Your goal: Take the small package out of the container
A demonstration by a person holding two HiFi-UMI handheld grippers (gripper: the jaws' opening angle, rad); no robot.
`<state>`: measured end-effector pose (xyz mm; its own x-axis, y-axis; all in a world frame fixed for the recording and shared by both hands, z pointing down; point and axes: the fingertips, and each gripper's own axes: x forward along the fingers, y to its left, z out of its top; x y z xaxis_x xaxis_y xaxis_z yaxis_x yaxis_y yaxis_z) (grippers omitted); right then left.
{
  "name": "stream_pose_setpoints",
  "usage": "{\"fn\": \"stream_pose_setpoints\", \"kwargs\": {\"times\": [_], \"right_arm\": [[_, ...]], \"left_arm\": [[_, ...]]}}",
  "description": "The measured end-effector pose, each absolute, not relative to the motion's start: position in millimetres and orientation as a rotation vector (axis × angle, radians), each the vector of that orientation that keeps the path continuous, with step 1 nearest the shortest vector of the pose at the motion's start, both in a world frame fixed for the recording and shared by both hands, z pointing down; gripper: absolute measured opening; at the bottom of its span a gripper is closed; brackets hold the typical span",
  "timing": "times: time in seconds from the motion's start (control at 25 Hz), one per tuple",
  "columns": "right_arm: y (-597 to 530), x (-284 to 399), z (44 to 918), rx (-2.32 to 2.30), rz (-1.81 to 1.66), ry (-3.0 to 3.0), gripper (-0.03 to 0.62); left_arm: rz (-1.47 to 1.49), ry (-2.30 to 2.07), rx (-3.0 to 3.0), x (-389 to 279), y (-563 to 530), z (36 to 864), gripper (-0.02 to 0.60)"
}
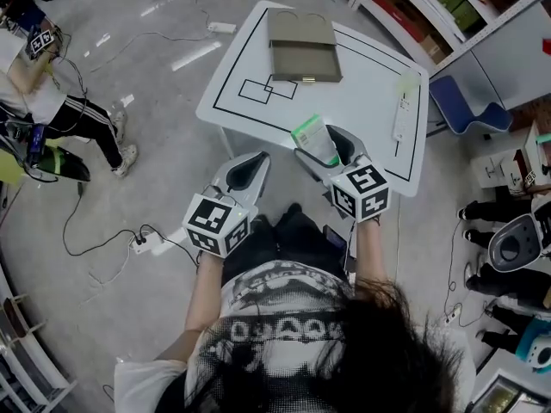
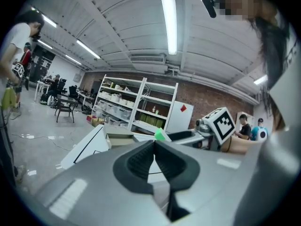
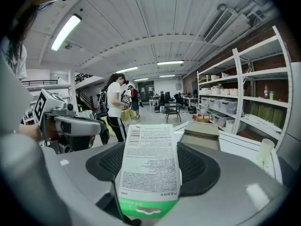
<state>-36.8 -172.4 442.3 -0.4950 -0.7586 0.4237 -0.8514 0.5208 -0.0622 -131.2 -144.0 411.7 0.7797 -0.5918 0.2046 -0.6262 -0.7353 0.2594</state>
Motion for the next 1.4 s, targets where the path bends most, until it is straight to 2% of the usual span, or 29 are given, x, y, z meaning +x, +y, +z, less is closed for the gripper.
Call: {"fn": "stream_pose_setpoints", "kwargs": {"times": [0.4,0.92,1.4], "right_arm": [[-139.3,-7.5,438.5,1.36,0.38,-2.424,0.364],[-44.1,71.8,437.9,1.376,0.418,-2.467,0.364],[23.8,116.9,438.3,1.377,0.431,-2.528,0.364]], "left_arm": [[0.162,-0.967,2.656,-116.3,-124.5,404.6,0.0],[0.194,-0.921,2.696,-13.4,-37.1,395.4,0.0],[0.209,-0.949,2.697,36.9,29.9,404.0,0.0]]}}
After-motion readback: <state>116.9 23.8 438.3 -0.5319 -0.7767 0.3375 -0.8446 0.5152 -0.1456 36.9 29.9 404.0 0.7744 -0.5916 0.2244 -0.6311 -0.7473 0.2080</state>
